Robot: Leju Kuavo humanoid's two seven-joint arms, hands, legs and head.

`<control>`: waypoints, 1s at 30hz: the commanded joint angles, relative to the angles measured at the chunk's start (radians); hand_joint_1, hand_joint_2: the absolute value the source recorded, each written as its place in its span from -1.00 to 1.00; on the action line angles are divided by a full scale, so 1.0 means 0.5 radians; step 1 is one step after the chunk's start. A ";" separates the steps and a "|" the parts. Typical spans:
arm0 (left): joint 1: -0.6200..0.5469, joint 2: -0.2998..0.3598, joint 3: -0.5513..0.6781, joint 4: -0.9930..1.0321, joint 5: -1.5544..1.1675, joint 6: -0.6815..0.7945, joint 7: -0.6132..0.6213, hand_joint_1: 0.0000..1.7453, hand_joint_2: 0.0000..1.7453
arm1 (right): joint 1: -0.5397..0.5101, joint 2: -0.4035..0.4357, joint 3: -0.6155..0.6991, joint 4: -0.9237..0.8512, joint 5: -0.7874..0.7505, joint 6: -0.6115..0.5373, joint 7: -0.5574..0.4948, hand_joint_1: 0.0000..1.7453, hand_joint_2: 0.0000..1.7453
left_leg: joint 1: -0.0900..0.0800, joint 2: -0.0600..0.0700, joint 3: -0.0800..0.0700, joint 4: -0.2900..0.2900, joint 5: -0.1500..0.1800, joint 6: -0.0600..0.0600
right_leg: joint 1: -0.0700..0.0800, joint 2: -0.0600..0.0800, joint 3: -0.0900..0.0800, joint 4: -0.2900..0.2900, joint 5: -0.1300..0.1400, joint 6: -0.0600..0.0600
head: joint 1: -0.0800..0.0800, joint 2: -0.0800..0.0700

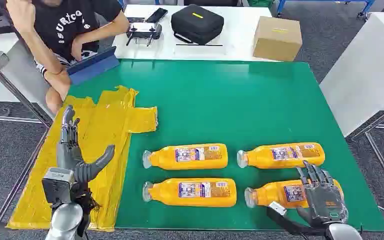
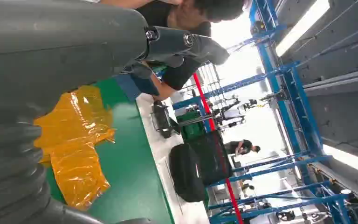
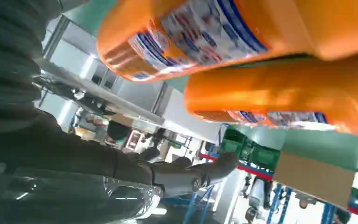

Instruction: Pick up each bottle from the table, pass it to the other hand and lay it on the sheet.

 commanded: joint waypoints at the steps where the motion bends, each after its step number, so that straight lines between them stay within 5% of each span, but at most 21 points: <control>1: -0.067 0.040 0.042 0.082 0.019 0.000 -0.006 -1.00 1.00 | -0.100 -0.073 0.007 0.282 -0.014 0.012 -0.037 -1.00 1.00 | 0.002 0.003 0.011 -0.002 -0.003 -0.009 | 0.002 0.002 0.011 -0.004 -0.002 -0.006 | -0.002 0.000; 30: -0.065 0.011 0.079 0.107 0.006 -0.052 -0.004 -1.00 1.00 | -0.137 -0.262 -0.098 0.457 -0.176 0.288 -0.082 -1.00 1.00 | 0.001 0.000 0.007 -0.001 -0.002 -0.006 | 0.002 -0.001 0.008 -0.003 -0.001 -0.003 | -0.001 0.000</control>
